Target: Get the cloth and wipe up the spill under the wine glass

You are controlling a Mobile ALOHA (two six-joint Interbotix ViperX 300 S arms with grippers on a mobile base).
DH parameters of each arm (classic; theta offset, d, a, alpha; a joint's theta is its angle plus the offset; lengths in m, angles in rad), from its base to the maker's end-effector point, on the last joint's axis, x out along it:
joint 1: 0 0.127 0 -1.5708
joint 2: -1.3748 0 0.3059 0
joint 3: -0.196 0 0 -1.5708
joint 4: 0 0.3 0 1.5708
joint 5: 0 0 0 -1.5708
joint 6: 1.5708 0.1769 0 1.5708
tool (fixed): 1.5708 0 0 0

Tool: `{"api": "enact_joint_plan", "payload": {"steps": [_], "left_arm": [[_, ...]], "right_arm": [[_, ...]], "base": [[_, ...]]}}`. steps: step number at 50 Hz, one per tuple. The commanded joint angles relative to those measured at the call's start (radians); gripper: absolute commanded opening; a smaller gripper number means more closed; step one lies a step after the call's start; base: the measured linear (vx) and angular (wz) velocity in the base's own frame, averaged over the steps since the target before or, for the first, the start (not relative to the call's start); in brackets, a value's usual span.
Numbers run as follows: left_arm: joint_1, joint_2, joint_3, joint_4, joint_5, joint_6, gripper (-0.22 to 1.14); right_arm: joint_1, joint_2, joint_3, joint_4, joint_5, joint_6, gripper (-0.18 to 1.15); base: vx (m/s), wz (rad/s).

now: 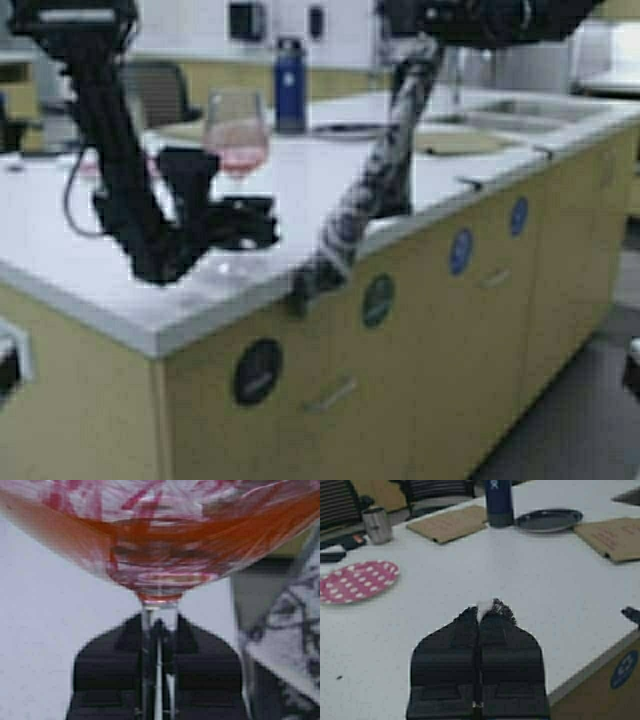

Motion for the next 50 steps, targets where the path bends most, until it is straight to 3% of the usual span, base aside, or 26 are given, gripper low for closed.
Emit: {"api": "enact_joint_plan", "payload": {"steps": [1, 7, 20, 38, 50], "left_arm": [[-0.012, -0.021, -0.015, 0.002, -0.011, 0.003, 0.32], [-0.015, -0.003, -0.031, 0.002, -0.012, 0.005, 0.43], [-0.017, 0.020, -0.028, -0.008, -0.015, 0.014, 0.55], [-0.017, 0.011, -0.011, -0.104, -0.017, 0.032, 0.94], [-0.017, -0.011, 0.038, -0.101, -0.067, 0.032, 0.97]], "right_arm": [[-0.005, -0.032, -0.009, 0.000, -0.014, -0.003, 0.06], [-0.005, -0.032, -0.008, 0.000, -0.014, -0.003, 0.06], [-0.005, -0.032, -0.003, -0.009, -0.014, -0.003, 0.06], [-0.005, -0.028, 0.003, -0.014, -0.014, -0.002, 0.06], [-0.005, -0.028, 0.006, -0.012, -0.014, -0.002, 0.06]], "base": [[0.00, 0.00], [0.00, 0.00], [0.00, 0.00], [0.00, 0.00], [0.00, 0.00]]}}
